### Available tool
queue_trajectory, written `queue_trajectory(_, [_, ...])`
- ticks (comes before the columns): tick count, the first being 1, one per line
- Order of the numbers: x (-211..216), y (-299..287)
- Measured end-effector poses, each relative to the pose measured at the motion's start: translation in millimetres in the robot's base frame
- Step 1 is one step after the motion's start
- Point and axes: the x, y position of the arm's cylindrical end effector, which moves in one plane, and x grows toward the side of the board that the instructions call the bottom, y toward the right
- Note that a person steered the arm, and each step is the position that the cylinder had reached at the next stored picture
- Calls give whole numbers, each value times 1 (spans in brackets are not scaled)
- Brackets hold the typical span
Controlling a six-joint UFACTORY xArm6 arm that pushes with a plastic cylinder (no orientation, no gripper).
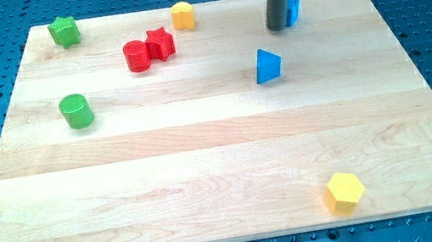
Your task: Place the red circle to the center left of the board
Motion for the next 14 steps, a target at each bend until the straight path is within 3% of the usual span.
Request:
queue_trajectory(2, [-30,37])
queue_trajectory(3, [-22,33])
queue_trajectory(5, [26,-48])
queue_trajectory(10, [39,-258])
queue_trajectory(12, [26,-304])
queue_trajectory(14, [68,-379])
